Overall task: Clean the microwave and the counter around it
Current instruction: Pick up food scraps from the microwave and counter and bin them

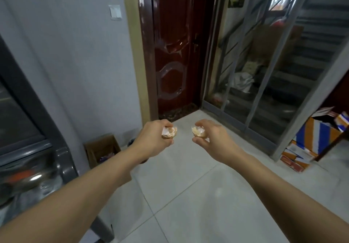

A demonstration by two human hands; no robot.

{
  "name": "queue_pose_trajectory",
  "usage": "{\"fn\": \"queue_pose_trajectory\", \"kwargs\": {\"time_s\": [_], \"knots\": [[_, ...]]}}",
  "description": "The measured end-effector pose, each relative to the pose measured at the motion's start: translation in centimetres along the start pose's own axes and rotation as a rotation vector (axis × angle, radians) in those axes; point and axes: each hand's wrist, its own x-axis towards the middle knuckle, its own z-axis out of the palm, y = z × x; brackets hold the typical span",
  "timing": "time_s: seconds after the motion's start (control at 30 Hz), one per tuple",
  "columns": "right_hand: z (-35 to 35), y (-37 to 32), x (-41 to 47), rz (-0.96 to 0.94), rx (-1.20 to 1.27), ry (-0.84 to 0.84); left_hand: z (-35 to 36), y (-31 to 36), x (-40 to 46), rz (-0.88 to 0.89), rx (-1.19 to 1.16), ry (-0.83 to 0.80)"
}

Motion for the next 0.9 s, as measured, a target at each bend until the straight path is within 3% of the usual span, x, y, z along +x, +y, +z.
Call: {"fn": "queue_pose_trajectory", "kwargs": {"time_s": [0.47,0.9], "knots": [[-0.7,13.3,22.7,-0.089,0.026,-0.03,4.0,1.6,23.5,-0.066,0.032,0.03],[0.0,22.7,45.5,-0.435,0.086,-0.271,8.8,1.1,40.1,-0.398,0.003,0.232]]}}
